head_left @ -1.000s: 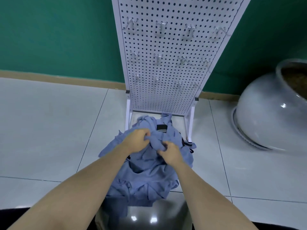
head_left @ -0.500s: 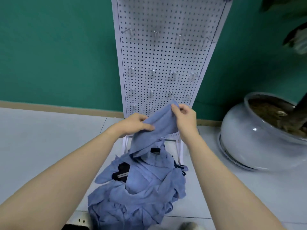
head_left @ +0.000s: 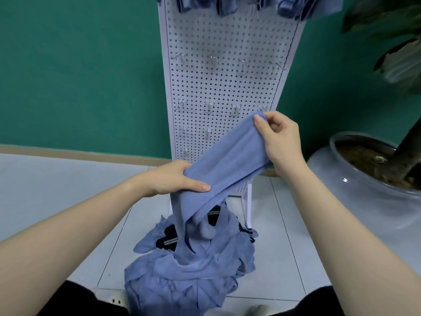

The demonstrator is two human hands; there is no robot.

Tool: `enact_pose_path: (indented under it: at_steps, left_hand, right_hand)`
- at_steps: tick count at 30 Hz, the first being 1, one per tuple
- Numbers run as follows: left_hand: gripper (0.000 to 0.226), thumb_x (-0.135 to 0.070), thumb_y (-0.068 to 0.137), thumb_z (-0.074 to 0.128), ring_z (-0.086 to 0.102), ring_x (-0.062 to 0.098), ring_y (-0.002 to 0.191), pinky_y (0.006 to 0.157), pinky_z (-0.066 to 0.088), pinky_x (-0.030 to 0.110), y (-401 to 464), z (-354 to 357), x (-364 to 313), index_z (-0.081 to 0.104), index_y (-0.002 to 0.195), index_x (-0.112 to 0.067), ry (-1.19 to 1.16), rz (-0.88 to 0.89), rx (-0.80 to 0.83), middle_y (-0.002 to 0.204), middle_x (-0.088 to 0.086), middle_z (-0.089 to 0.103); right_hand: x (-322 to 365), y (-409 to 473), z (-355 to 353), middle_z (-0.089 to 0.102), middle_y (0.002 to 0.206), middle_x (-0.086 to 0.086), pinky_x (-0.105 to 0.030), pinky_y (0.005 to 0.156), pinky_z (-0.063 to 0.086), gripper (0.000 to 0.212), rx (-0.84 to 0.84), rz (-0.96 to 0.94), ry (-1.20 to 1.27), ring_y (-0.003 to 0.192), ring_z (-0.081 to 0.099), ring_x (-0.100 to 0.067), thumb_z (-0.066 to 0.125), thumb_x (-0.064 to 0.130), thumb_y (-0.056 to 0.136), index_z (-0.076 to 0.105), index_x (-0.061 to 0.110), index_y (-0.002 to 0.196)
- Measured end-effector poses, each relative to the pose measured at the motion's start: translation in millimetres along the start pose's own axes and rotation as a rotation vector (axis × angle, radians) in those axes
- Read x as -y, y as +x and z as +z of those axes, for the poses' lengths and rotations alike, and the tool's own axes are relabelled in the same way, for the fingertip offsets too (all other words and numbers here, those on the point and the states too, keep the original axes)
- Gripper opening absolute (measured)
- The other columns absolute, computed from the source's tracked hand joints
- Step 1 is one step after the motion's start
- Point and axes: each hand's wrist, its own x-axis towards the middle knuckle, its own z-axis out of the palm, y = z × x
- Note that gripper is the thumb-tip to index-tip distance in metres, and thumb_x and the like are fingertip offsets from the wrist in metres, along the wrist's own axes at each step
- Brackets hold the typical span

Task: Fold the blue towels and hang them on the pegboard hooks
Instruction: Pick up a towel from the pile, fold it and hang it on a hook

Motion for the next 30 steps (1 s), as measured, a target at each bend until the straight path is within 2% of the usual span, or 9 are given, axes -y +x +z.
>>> enact_pose_path:
  at_steps: [2,6,10,14,18,22,25,27,30]
  left_hand:
    - [0.061,-0.063,0.068,0.087,0.070,0.021,0.093,0.086,0.050,0.038,-5.0,0.4,14.5,0.071,0.099,-0.013,0.067,-0.046,0.018,0.102,0.002,0.077]
    - [0.026,-0.030,0.086,0.084,0.075,0.019,0.098,0.091,0.058,0.038,-14.3,0.7,25.2,0.075,0.106,-0.014,0.023,-0.047,0.082,0.106,0.002,0.079]
    - [0.034,-0.028,0.088,0.082,0.072,0.023,0.110,0.100,0.056,0.045,-16.8,0.0,27.0,0.071,0.118,-0.016,-0.071,-0.012,-0.019,0.115,0.000,0.077]
    - [0.023,-0.013,0.096,0.069,0.073,0.022,0.110,0.097,0.057,0.036,-15.1,2.9,22.1,0.070,0.119,-0.009,-0.310,0.043,-0.115,0.116,0.004,0.077]
    - [0.021,-0.011,0.098,0.062,0.072,0.022,0.106,0.093,0.057,0.033,-7.5,1.3,22.9,0.069,0.117,-0.004,-0.530,0.048,-0.218,0.115,0.012,0.076]
    - [0.017,-0.005,0.102,0.053,0.072,0.024,0.100,0.088,0.060,0.031,-2.8,5.2,16.7,0.067,0.110,0.000,-0.743,0.056,-0.266,0.105,0.016,0.077]
    - [0.025,-0.001,0.102,0.048,0.069,0.038,0.113,0.100,0.057,0.043,-1.0,6.5,11.3,0.060,0.121,0.011,-0.860,0.082,-0.195,0.119,0.031,0.069]
    - [0.031,0.002,0.102,0.045,0.066,0.044,0.118,0.103,0.055,0.047,-0.3,7.6,9.4,0.054,0.128,0.017,-0.849,0.087,-0.163,0.124,0.036,0.065]
    - [0.030,0.007,0.101,0.044,0.070,0.034,0.111,0.093,0.060,0.036,0.8,10.5,7.1,0.059,0.127,0.013,-0.748,0.068,-0.201,0.120,0.028,0.070]
  right_hand:
    - [-4.6,0.7,-6.2,0.069,0.083,0.001,-0.028,0.075,0.050,0.014,-0.036,-0.001,0.003,0.077,0.059,-0.008,0.067,0.027,0.099,0.073,0.019,0.089]
    - [-23.6,7.7,-18.9,0.067,0.078,0.006,-0.024,0.072,0.049,0.015,-0.158,0.042,0.008,0.073,0.056,-0.005,0.068,0.026,0.098,0.070,0.025,0.083]
    - [-61.9,7.4,-20.4,0.062,0.071,0.008,-0.027,0.069,0.046,0.017,-0.178,0.169,-0.056,0.071,0.052,-0.010,0.068,0.029,0.097,0.069,0.022,0.081]
    - [-91.3,-0.3,-13.2,0.071,0.084,-0.002,-0.034,0.070,0.052,0.011,-0.030,0.326,-0.161,0.069,0.061,-0.015,0.068,0.024,0.098,0.072,0.013,0.097]
    - [-83.6,-19.3,-2.7,0.076,0.089,-0.001,-0.029,0.065,0.053,0.014,0.142,0.357,-0.294,0.079,0.074,-0.015,0.068,0.028,0.098,0.073,0.021,0.088]
    - [-51.1,-48.3,26.3,0.079,0.089,0.007,-0.029,0.077,0.059,0.027,0.476,0.381,-0.176,0.083,0.075,-0.012,0.064,0.038,0.101,0.079,0.018,0.089]
    - [-41.4,-64.1,50.1,0.077,0.087,0.009,-0.027,0.083,0.060,0.035,0.607,0.355,-0.111,0.088,0.074,-0.007,0.062,0.042,0.102,0.079,0.012,0.094]
    - [-38.0,-69.5,61.9,0.063,0.076,-0.001,-0.031,0.079,0.059,0.044,0.614,0.294,-0.055,0.075,0.064,-0.009,0.063,0.043,0.101,0.071,0.003,0.084]
    - [-33.7,-70.4,69.8,0.040,0.059,0.008,-0.022,0.058,0.038,0.047,0.552,0.236,-0.049,0.059,0.035,-0.007,0.065,0.034,0.101,0.055,0.022,0.057]
